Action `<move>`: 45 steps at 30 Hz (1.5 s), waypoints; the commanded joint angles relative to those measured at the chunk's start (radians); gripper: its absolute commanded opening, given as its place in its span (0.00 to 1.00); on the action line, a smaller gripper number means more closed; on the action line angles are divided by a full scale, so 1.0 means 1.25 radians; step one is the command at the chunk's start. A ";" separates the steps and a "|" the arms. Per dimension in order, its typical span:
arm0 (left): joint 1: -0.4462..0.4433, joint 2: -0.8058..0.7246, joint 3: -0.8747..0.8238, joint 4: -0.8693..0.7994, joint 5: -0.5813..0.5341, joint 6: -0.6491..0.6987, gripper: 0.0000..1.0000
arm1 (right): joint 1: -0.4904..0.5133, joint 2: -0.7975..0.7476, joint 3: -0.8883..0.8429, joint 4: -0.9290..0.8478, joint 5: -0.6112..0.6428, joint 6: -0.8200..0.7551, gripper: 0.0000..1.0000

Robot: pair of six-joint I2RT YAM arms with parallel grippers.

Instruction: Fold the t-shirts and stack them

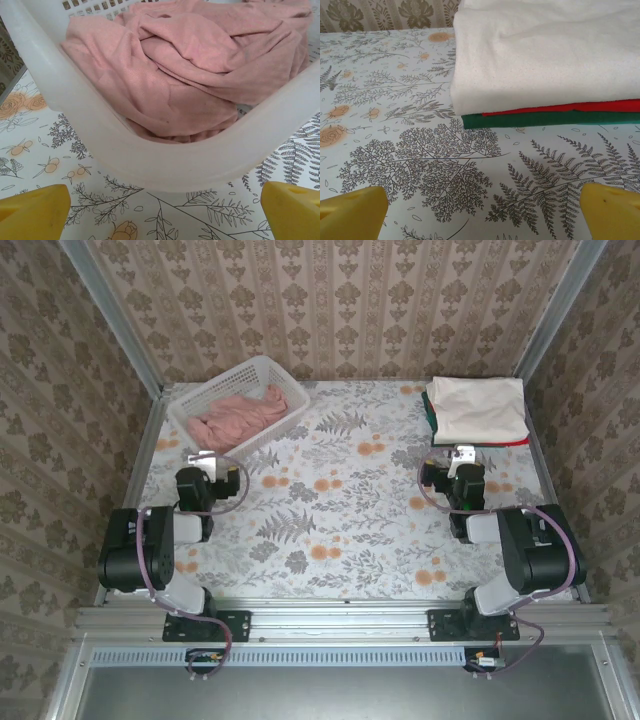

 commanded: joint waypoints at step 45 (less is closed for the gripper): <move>0.239 -0.106 0.466 -0.828 0.151 -0.540 0.88 | 0.117 -0.146 0.398 -0.708 -0.161 0.299 1.00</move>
